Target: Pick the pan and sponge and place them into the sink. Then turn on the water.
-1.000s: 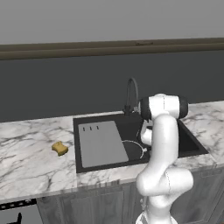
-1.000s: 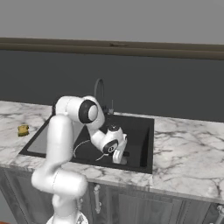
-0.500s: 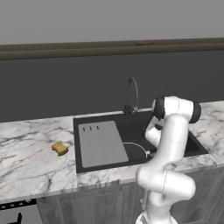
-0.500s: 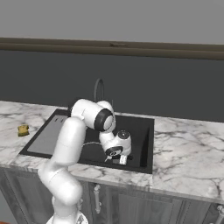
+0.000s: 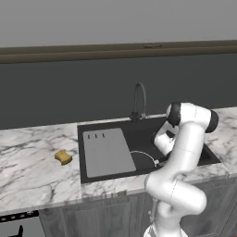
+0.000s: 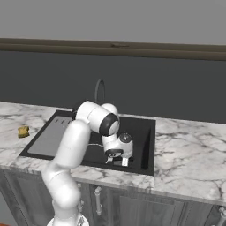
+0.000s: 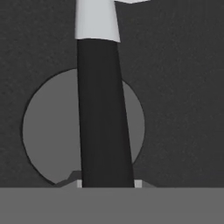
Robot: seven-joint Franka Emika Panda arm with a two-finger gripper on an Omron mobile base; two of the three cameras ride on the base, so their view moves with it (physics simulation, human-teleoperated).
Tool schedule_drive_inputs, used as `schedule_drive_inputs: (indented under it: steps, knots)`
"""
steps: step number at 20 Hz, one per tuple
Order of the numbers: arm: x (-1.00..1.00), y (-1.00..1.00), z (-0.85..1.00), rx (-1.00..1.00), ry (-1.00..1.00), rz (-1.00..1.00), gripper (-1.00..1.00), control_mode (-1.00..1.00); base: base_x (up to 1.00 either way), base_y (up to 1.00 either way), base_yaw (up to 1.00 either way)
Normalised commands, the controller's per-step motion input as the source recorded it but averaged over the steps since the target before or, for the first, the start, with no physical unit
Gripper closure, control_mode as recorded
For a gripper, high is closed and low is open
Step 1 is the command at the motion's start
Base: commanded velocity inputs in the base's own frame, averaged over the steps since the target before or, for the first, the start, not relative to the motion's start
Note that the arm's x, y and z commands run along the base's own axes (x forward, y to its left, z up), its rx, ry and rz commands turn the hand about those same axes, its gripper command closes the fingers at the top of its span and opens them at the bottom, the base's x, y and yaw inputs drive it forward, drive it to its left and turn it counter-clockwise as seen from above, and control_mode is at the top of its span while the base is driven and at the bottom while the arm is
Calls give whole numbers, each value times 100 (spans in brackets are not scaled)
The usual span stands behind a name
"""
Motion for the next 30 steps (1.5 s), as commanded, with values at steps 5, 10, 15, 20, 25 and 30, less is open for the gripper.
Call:
schedule_drive_inputs:
  steps: [5, 10, 15, 20, 25, 30]
  knots:
    - [2, 0, 17, 0, 5, 0, -100, -100, 0, 0, 0]
    - [5, 0, 90, 0, 20, 3, -100, -100, 0, 0, 0]
    - [9, 0, 100, 0, 11, 1, -100, -100, 0, 0, 0]
    - [12, 0, 100, 0, 1, 2, -100, -100, 0, 0, 0]
    - [13, 0, 100, 3, 0, 6, -100, -100, 0, 0, 0]
    - [4, 0, 100, 2, 2, 8, -100, -100, 0, 0, 0]
